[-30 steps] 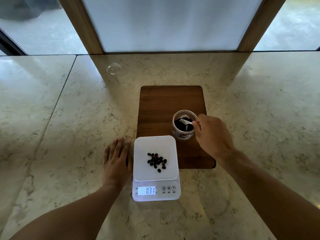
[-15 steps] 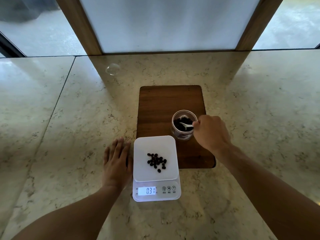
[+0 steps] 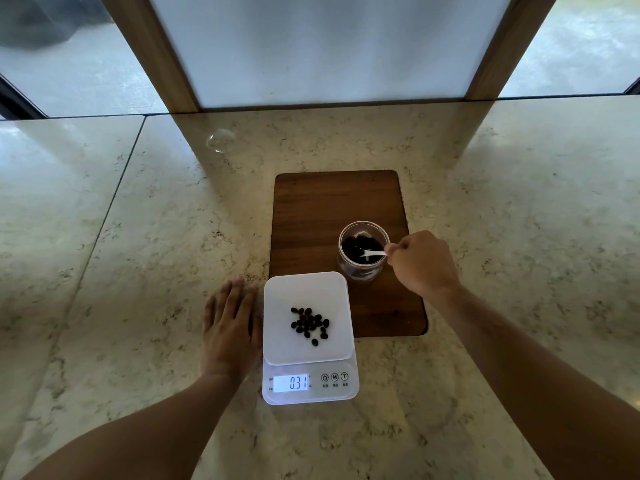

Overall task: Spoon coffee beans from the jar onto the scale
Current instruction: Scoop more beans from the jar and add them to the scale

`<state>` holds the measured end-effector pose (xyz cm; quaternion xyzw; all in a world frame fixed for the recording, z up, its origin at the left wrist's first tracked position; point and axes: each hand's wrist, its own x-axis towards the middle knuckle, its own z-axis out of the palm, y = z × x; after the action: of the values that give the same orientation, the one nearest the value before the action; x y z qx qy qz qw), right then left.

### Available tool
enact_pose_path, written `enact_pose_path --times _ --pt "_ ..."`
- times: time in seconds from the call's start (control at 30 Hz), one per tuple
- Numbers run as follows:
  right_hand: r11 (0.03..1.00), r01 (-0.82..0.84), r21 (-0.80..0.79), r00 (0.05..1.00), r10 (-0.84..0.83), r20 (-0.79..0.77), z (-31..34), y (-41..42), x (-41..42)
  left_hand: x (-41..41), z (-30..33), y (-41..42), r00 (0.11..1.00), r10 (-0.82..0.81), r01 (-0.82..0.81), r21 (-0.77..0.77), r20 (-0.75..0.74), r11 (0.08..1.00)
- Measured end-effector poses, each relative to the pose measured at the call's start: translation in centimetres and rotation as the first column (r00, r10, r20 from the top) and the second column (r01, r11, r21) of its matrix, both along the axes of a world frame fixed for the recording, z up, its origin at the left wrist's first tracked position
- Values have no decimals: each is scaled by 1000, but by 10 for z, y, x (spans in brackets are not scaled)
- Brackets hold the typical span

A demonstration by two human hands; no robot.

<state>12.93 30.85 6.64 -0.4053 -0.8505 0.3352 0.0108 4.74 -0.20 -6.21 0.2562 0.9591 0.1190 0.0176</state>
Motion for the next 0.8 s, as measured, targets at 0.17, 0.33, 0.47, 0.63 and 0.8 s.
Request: enact_pose_path --times 0.17,0.33,0.47,0.63,0.8 --pt "995 48 -90 999 -50 -21 2 3 3 0 -1 -1 1000 0 0 -16 0 1000" --pt "988 68 -137 997 -71 -23 1 5 5 0 0 0 1000 2 -2 -10 -1 1000" --pt "985 87 -152 996 -90 -17 1 7 6 2 1 1 1000 11 -12 9 3 1000" --pt "980 103 -169 994 -106 -10 2 7 6 1 1 1 1000 9 -9 5 8 1000" --pt "974 121 -192 992 -125 -11 2 6 7 1 2 1 1000 10 -10 3 13 1000"
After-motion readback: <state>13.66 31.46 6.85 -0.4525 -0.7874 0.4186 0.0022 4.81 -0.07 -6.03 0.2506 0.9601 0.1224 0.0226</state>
